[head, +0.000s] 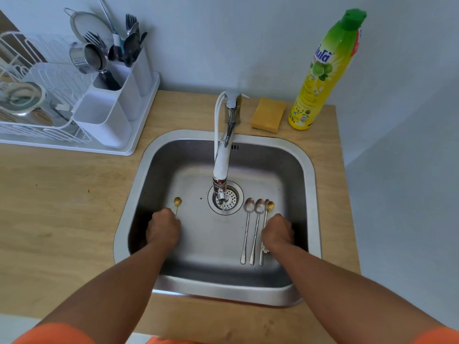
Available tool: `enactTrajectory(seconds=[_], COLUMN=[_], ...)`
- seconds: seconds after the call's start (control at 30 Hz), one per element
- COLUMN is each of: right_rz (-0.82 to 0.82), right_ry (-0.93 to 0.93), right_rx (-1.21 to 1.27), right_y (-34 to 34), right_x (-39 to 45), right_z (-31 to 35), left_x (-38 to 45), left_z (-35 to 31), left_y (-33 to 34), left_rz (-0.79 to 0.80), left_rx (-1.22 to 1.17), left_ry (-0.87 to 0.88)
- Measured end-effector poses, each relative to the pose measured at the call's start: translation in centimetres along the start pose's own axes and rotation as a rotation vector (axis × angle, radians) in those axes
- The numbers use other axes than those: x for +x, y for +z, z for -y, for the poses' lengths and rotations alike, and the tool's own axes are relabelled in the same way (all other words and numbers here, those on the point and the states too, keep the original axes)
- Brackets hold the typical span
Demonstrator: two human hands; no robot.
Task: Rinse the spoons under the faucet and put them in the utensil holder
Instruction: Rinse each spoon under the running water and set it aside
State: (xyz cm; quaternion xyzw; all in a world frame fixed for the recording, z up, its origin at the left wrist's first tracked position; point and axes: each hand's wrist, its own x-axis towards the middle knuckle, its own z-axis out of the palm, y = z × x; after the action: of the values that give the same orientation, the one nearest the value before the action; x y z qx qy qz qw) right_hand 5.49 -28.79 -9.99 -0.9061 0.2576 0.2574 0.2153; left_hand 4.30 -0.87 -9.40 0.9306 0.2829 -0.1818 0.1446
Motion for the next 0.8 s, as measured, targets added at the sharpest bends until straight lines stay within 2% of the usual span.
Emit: enactTrajectory(seconds=[0.3,0.67,0.8], right_rz=[-0.03,-0.057,-0.128], right_ry=[0.004,0.008,-0.137], right_rx=[-0.015,0.005,-0.009], right_y=[0.5,0.5,0.3], right_x=[-0.3,-0.8,-1.8], right_z=[0.1,0.5,2.0], left_x=[0.3,-0.6,-1.3], left_z=[0.0,-1.3,-2.4], left_y=[-0.1,0.4,0.7], left_rz=[0.08,0.289,0.303], left_rx=[-0.085,-0.4,-0.502], left_ry=[-0.08,-0.141,-0.076])
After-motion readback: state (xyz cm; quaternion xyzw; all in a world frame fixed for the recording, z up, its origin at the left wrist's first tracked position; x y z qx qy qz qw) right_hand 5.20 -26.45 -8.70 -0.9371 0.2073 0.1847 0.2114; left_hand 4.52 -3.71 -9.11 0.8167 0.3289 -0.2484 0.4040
